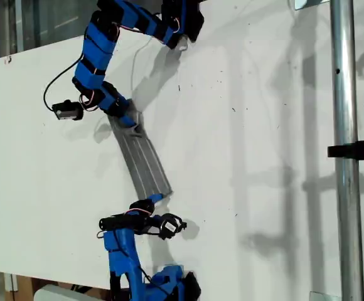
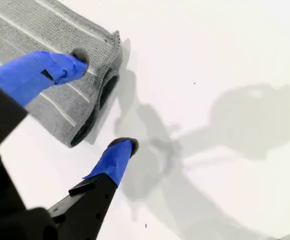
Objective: Grasp corners of a towel and fold twice.
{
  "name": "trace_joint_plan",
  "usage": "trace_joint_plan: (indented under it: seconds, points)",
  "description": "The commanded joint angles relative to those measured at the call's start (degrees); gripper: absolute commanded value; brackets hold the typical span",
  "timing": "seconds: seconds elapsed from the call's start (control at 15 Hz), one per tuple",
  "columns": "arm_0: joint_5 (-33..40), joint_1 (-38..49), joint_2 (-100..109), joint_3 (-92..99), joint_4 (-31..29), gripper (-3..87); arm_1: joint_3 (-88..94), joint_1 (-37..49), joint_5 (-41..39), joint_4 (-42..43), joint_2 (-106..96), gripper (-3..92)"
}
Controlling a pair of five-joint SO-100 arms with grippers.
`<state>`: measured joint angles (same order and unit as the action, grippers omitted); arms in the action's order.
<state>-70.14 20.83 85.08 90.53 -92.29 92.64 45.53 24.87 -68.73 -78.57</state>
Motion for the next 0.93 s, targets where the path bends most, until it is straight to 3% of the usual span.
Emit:
trace_joint_plan:
  seconds: [0.0, 0.2, 0.53, 0.67, 0.87]
  points:
    - [-3.1, 0.2, 17.6, 6.6, -0.9, 32.6, 0.0, 2.6, 0.3, -2.4, -12.2, 39.7]
    - [-6.4, -2.3, 32.6, 18.3, -0.3, 31.4, 2.3, 5.5, 0.0, -4.5, -18.9, 40.0]
    - [-13.5, -9.8, 46.5, 31.3, 3.5, 31.1, 8.8, 11.6, -2.4, 8.0, -9.1, 42.4]
    - [-17.2, -14.4, 53.8, 36.9, 5.9, 29.7, 4.4, 11.2, -3.2, 11.2, 1.6, 44.0]
    - [-22.8, -21.4, 70.3, 48.7, 11.0, 26.0, -3.6, 5.5, -2.9, 9.5, 9.5, 41.4]
